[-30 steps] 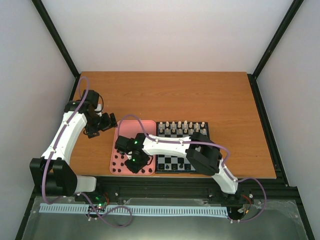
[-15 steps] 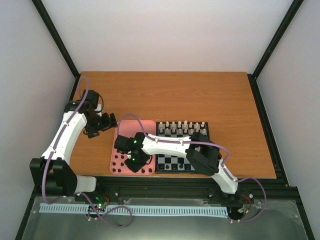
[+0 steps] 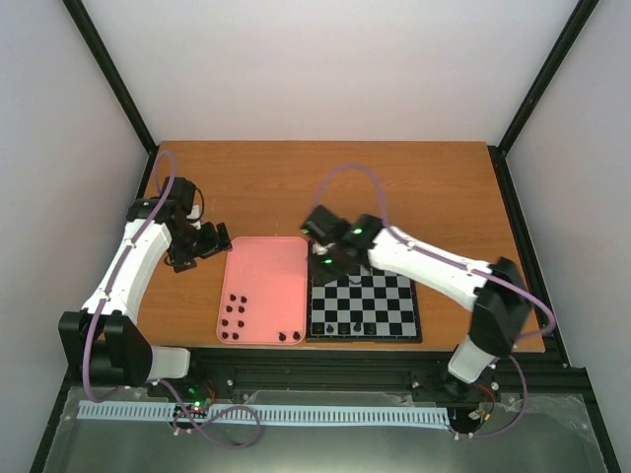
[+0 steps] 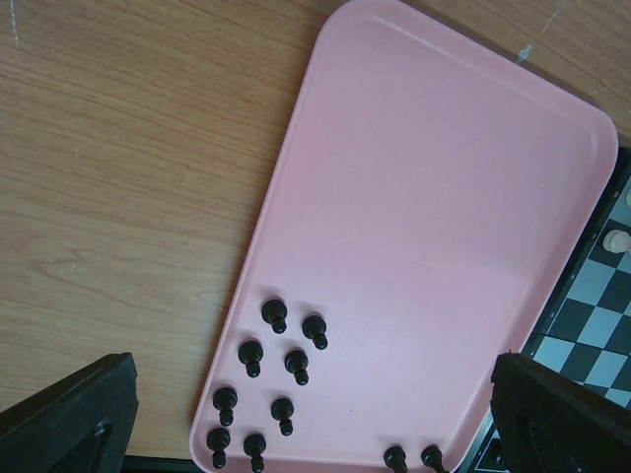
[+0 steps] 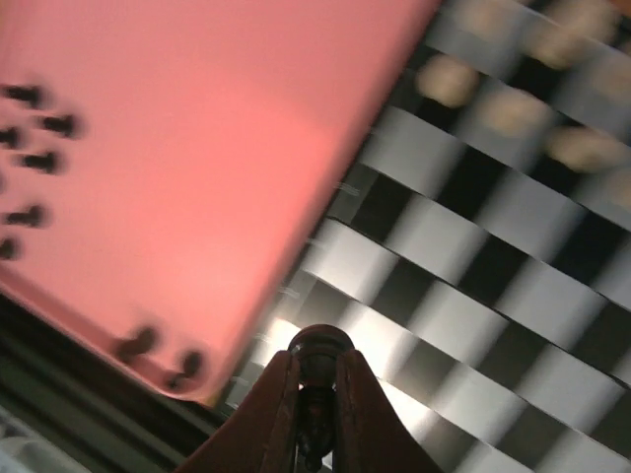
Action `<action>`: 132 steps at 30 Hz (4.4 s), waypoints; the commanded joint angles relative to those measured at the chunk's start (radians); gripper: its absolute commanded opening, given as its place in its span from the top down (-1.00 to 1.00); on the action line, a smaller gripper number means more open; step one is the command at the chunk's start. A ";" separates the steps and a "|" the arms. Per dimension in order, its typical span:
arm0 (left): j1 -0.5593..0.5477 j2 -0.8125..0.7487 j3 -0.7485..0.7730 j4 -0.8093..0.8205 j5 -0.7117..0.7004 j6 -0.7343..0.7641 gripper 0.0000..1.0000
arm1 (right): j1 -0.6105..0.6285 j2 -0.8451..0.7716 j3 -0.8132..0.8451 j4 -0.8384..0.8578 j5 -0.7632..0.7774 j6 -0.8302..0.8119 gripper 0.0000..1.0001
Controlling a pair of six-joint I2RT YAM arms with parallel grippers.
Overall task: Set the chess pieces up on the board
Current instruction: Place the chess piece on the chessboard, then pick up the chess piece from the storage box.
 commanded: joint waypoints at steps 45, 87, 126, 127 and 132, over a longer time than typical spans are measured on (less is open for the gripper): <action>0.003 0.020 0.006 0.009 0.006 0.017 -1.00 | -0.214 -0.458 -0.727 0.014 -0.087 0.176 0.89; 0.004 0.017 -0.007 0.016 0.011 0.012 -1.00 | -0.209 -0.428 -0.735 0.021 -0.048 0.175 0.47; 0.005 -0.037 0.000 -0.013 0.031 0.010 -1.00 | 0.207 0.039 -0.058 0.022 0.029 0.127 -0.13; 0.005 -0.038 0.000 -0.013 0.033 0.010 -0.99 | 0.219 0.057 -0.043 0.023 0.020 0.117 -0.13; 0.005 -0.038 0.001 -0.012 0.035 0.012 -1.00 | 0.261 0.168 0.053 0.027 -0.040 0.050 -0.12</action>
